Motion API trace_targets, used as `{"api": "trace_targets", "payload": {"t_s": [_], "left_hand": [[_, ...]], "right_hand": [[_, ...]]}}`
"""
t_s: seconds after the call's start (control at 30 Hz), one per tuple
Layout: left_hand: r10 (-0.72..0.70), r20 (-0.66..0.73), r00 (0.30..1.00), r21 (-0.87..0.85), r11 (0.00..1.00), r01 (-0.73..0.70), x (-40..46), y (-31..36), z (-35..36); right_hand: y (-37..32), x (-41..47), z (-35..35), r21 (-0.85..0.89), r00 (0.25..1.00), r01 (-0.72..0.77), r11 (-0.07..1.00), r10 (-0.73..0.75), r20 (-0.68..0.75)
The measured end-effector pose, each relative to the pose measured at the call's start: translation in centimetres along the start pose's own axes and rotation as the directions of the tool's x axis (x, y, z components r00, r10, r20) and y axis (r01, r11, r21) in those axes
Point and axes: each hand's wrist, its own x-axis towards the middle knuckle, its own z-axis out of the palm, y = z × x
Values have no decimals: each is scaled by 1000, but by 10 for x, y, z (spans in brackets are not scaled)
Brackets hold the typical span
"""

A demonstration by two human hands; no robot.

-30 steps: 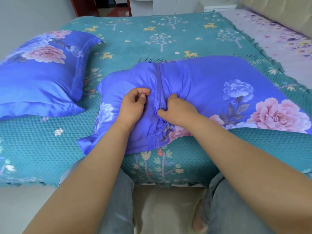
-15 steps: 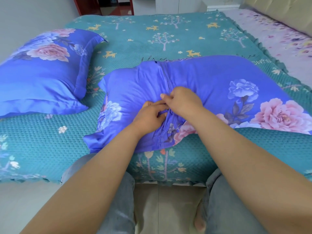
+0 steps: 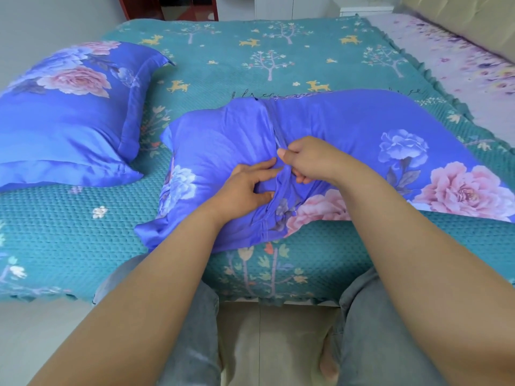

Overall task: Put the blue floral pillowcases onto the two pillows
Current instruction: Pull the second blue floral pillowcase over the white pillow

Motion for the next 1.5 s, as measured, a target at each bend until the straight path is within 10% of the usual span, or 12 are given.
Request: {"api": "trace_targets", "payload": {"t_s": [0.17,0.3,0.4,0.47,0.6,0.7,0.93,1.07,1.23,1.5], "left_hand": [[-70,81,994,164,985,56,0,3,9],[-217,176,960,-115,964,239,-7,5,-1],[-400,196,895,-802,459,381,-9,8,-18],[-433,223,873,-896,262,359,-8,13,-23],[-562,-59,825,-781,541,313,3,15,-20],[-470,-238,850,-389,848,360,25,16,-21],[-483,-307,820,114,837,536,71,24,-36],[-451,-155,879,10,889,458,52,22,-33],[-337,139,931,159,936,315,6,21,-28],[-238,412,879,-113,945,308,-12,30,-37]], "right_hand": [[-30,-13,21,76,963,263,962,-257,-80],[-36,-10,58,156,953,286,946,-297,57],[-28,8,63,-5,965,251,968,-251,-71],[-23,9,61,-148,972,205,968,-219,-88],[-15,-4,57,-224,975,221,949,-220,32],[-9,-11,59,-366,968,251,896,-227,107],[-10,-14,35,-198,963,250,948,-223,150],[0,14,-7,-294,870,196,935,-305,-388],[-3,32,-7,-359,926,126,925,-239,-291],[-53,34,4,-559,974,-41,828,-91,-207]]}}
